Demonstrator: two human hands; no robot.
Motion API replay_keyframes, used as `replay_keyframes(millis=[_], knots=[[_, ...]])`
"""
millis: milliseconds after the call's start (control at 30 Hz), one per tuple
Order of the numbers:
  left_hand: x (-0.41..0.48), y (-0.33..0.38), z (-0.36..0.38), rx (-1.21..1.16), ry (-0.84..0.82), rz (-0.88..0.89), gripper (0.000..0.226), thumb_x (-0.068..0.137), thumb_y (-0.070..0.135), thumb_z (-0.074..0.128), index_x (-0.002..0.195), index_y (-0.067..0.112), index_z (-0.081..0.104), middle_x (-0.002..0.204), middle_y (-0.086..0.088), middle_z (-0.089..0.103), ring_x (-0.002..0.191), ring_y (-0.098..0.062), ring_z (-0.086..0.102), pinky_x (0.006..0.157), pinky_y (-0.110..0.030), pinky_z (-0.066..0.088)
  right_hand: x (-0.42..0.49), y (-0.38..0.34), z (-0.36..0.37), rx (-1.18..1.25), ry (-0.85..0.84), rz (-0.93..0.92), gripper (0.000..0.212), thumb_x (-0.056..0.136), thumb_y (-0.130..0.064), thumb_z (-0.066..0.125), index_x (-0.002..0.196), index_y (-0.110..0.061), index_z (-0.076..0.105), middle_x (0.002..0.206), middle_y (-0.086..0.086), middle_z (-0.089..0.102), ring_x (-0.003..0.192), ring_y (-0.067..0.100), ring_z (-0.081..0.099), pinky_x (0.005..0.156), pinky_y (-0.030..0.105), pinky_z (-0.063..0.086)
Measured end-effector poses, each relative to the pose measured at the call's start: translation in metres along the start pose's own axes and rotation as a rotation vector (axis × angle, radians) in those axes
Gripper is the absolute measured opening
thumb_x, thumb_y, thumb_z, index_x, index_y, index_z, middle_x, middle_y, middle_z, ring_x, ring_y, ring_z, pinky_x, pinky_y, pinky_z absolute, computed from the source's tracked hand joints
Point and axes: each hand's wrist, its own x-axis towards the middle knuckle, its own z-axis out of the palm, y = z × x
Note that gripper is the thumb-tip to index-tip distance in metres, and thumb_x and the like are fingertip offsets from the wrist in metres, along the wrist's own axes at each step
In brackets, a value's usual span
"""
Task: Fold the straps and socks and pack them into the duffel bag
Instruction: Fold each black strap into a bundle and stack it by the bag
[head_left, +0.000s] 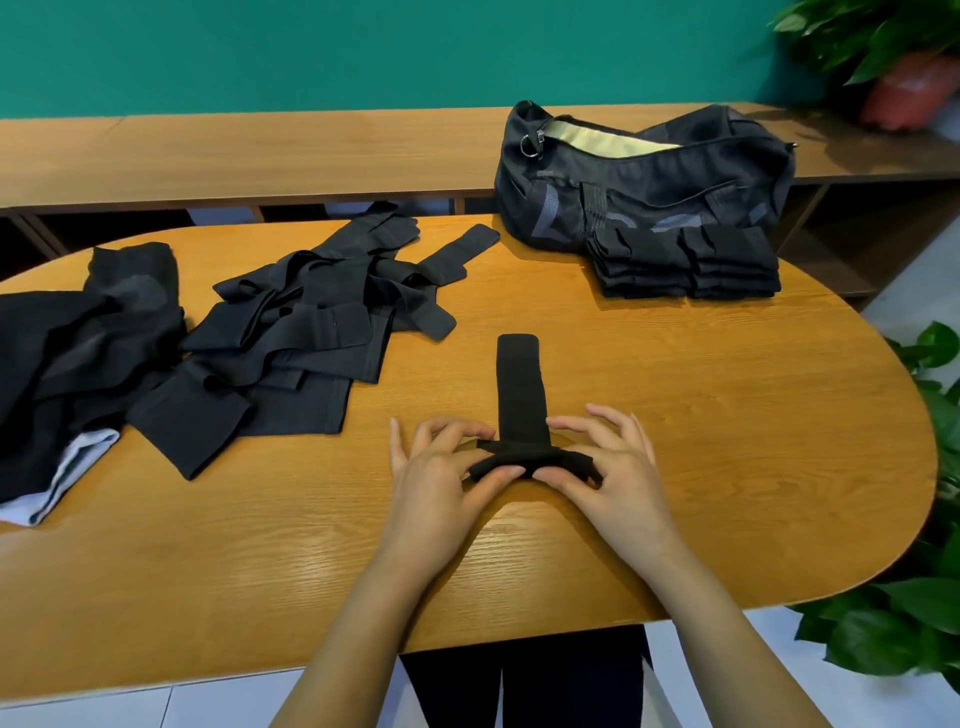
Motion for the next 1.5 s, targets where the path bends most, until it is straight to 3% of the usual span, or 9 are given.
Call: replay_keyframes(millis=[300,400,500,700,933,1067,1200,1333,1500], knots=[[-0.001,-0.002,0.001,0.030,-0.024,0.009,0.052,0.076,0.077,0.047,0.110,0.043,0.068,0.125,0.024,0.054,0.125,-0.005,0.036,0.116,-0.060,0.001,-0.002,-0.014,-0.010,0.103,0.013,0.037,0.056,0.078,-0.057,0.059,0.097,-0.007,0.074,0.117,-0.067,0.014,0.117,-0.035,0.006,0.115,0.054,0.022],[0.000,-0.001,0.000,-0.002,-0.025,-0.013,0.050,0.077,0.074,0.047,0.105,0.040,0.070,0.125,0.025,0.054,0.125,-0.002,0.034,0.116,-0.058,-0.001,-0.003,-0.013,-0.010,0.129,-0.009,0.056,0.034,0.083,-0.040,0.066,0.106,-0.016,0.071,0.115,-0.068,0.014,0.116,-0.036,0.006,0.115,0.056,0.020],[0.000,0.000,0.000,-0.025,-0.008,-0.034,0.049,0.079,0.070,0.044,0.100,0.036,0.073,0.124,0.024,0.055,0.125,-0.002,0.035,0.117,-0.056,-0.002,-0.003,-0.014,-0.011,0.152,-0.002,0.067,0.032,0.082,-0.046,0.063,0.110,-0.030,0.065,0.113,-0.068,0.016,0.117,-0.035,0.007,0.116,0.054,0.020],[0.000,0.000,-0.001,-0.078,0.051,-0.092,0.054,0.082,0.068,0.037,0.099,0.032,0.074,0.117,0.021,0.056,0.121,-0.002,0.036,0.118,-0.054,-0.001,-0.001,-0.003,-0.004,0.078,0.044,0.056,0.040,0.078,-0.072,0.048,0.104,-0.045,0.062,0.133,-0.030,0.047,0.138,0.004,0.023,0.114,0.049,0.023],[0.001,0.000,-0.001,-0.008,0.072,-0.170,0.041,0.088,0.055,0.044,0.085,0.021,0.068,0.121,0.014,0.056,0.123,-0.009,0.038,0.118,-0.055,0.002,-0.001,-0.006,-0.004,0.006,0.078,0.156,0.057,0.077,-0.070,0.045,0.100,-0.024,0.070,0.133,-0.021,0.046,0.140,0.011,0.022,0.114,0.043,0.026],[0.001,0.001,0.000,0.027,0.073,-0.209,0.037,0.088,0.051,0.048,0.113,0.027,0.059,0.125,0.012,0.055,0.126,-0.010,0.037,0.119,-0.053,0.004,0.000,-0.011,-0.005,-0.118,-0.053,0.195,0.072,0.087,-0.057,0.054,0.150,-0.033,0.028,0.155,-0.018,0.024,0.148,0.014,0.002,0.121,0.044,0.013],[0.001,0.001,0.002,0.076,0.047,-0.199,0.059,0.093,0.041,0.055,0.147,0.028,0.034,0.136,0.011,0.049,0.132,-0.012,0.032,0.120,-0.051,0.000,0.000,-0.008,-0.002,-0.271,-0.168,0.129,0.067,0.096,-0.056,0.035,0.148,-0.048,-0.007,0.156,-0.022,-0.003,0.147,0.015,-0.021,0.121,0.048,-0.006],[0.002,0.003,-0.001,0.099,-0.032,-0.119,0.051,0.097,0.039,0.049,0.146,0.041,0.036,0.154,0.019,0.028,0.142,-0.014,0.018,0.117,-0.058,-0.009,-0.001,-0.006,0.000,-0.340,-0.226,0.071,0.049,0.097,-0.059,0.011,0.145,-0.054,0.004,0.157,-0.024,-0.007,0.144,0.015,-0.029,0.119,0.055,-0.009],[0.001,0.002,-0.002,0.086,-0.077,-0.087,0.049,0.086,0.058,0.050,0.132,0.041,0.056,0.150,0.023,0.034,0.145,-0.013,0.015,0.115,-0.059,-0.013,-0.001,-0.004,0.002,-0.256,-0.196,0.051,0.069,0.084,-0.071,0.002,0.142,-0.052,0.034,0.156,-0.026,0.011,0.148,0.013,-0.019,0.118,0.055,-0.012]])
